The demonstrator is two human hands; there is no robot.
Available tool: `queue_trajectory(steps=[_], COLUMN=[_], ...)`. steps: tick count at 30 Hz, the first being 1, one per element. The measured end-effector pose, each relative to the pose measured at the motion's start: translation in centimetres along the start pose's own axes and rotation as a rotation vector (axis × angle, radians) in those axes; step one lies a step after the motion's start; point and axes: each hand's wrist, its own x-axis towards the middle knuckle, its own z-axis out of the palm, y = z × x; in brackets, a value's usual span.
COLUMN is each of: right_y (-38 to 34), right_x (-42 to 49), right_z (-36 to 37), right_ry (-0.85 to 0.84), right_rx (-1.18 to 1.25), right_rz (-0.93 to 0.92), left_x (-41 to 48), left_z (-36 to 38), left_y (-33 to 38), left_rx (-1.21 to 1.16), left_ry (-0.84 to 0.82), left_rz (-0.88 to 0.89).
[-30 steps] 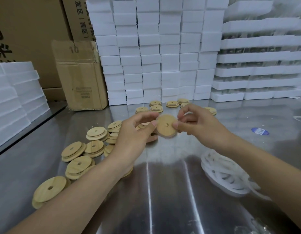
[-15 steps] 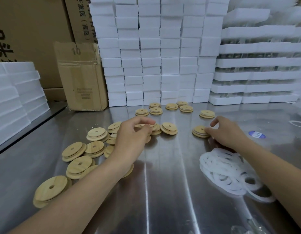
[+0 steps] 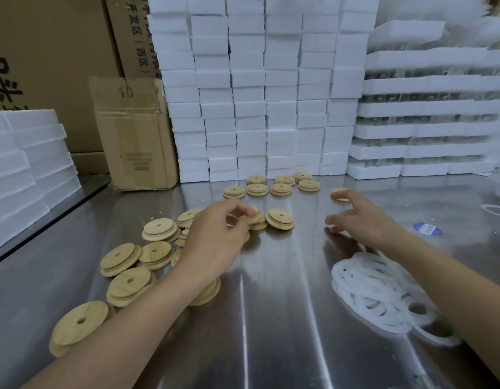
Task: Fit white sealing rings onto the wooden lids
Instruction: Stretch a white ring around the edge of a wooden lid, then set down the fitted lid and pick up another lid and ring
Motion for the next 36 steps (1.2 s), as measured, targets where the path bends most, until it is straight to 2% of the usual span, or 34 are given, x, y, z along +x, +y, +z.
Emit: queue_trajectory(steps=[3, 6, 10, 14, 18, 21, 23, 26, 31, 32, 33, 35, 36], right_y=[0.0, -0.2, -0.9, -2.0, -2.3, -2.7, -3.2, -3.8, -4.7, -4.8, -4.9, -5.4, -5.7], right_x=[-0.2, -0.6, -0.9, -1.3, -1.8, -2.0, -2.2, -2.6, -3.4, -3.6, -3.8, -4.4, -4.6], right_z=[0.8, 2.5, 4.9, 4.5, 4.8, 4.6, 3.9, 2.7, 1.9, 2.2, 2.5, 3.4, 3.8], right_ry=[-0.026, -0.165, -0.309, -0.144, -0.202, -0.192, -0.214, -0.308, -0.361, -0.34, -0.306, -0.189, -0.111], right_rx=[-0.109, -0.365, -0.586, -0.452, -0.412, -0.409, -0.524, -0.71, -0.592, -0.559, -0.532, -0.42, -0.326], right_rz=[-0.106, -0.281, -0.346, -0.415, -0.344, -0.365, -0.364, -0.237, -0.229, -0.261, -0.318, -0.5, -0.605], left_x=[-0.2, -0.2, -0.2, -0.3, -0.2, -0.4, -0.5, -0.5, -0.9, -0.9, -0.8, -0.7, -0.7], left_z=[-0.8, -1.2, -1.0, -0.8, -0.5, -0.4, -0.4, -0.2, 0.0, 0.2, 0.5, 0.8, 0.7], left_y=[-0.5, -1.0, -1.1, -1.1, -1.0, -0.8, -0.6, -0.4, -0.2, -0.1, 0.2, 1.4, 1.8], left_rx=[0.291, 0.423, 0.562, 0.582, 0.57, 0.544, 0.523, 0.521, 0.516, 0.442, 0.268, -0.224, -0.396], left_ry=[-0.035, -0.079, -0.145, -0.136, -0.145, -0.137, -0.123, -0.12, -0.164, -0.178, -0.188, -0.241, -0.276], left_rz=[0.102, 0.112, 0.145, 0.175, 0.167, 0.165, 0.181, 0.199, 0.184, 0.135, 0.033, -0.257, -0.339])
